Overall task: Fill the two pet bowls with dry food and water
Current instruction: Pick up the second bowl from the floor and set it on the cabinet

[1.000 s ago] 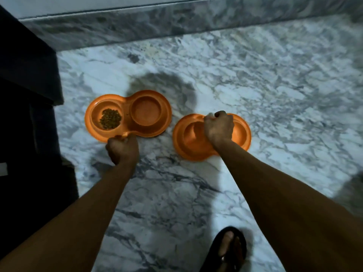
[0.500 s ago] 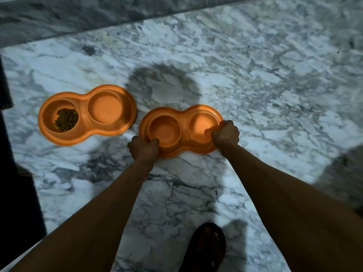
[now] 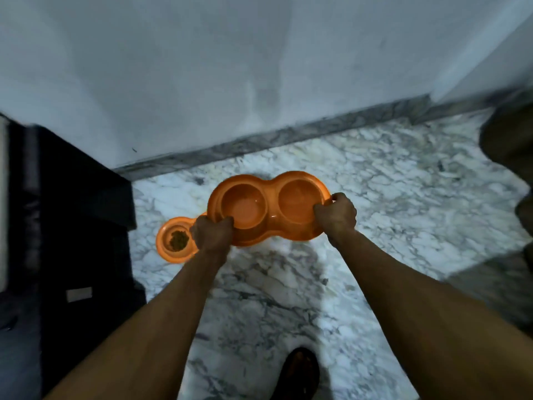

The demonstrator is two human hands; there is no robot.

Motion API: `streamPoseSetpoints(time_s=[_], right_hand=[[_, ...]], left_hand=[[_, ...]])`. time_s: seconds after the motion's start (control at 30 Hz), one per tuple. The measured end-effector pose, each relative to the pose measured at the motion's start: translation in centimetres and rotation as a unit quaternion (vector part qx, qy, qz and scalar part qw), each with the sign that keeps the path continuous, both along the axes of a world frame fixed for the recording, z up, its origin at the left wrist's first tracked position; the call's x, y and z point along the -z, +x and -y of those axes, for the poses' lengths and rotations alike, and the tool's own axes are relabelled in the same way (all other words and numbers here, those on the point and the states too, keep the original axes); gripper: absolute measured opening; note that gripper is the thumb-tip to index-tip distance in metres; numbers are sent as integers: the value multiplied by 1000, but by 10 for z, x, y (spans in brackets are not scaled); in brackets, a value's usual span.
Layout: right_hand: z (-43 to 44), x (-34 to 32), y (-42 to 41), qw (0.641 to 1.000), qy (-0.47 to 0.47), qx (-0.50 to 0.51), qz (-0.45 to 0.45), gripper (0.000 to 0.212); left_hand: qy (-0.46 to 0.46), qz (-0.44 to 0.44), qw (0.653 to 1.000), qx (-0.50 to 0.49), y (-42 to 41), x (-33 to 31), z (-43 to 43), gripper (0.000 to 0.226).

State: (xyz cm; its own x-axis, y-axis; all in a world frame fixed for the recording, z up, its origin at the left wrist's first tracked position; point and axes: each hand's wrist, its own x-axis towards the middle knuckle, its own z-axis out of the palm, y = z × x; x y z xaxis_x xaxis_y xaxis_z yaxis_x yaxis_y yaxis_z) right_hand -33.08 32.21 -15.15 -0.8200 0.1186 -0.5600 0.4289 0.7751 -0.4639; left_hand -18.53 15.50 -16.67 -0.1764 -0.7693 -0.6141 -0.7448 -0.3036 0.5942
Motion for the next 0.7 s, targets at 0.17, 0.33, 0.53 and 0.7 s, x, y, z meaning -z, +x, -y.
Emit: streamPoseSetpoints(time_s=[0.17,0.33,0.53,0.7], right_hand=[[49,-170,-19,995,-93,18,-43,52],[87,-347,-17,984,-153,14,-91,54],[102,-486,49,976,-193,10,-96,57],[120,-555,123,971,-211,0,-110,56]], left_hand=[[-40,-32,997,-49,-17,-177,42,42],[-61,-117,985,-111,-4,-354,63,33],[-100,-150,978,-104,66,-487,74,36],[-112,-126,979,-114,136,-552,100,29]])
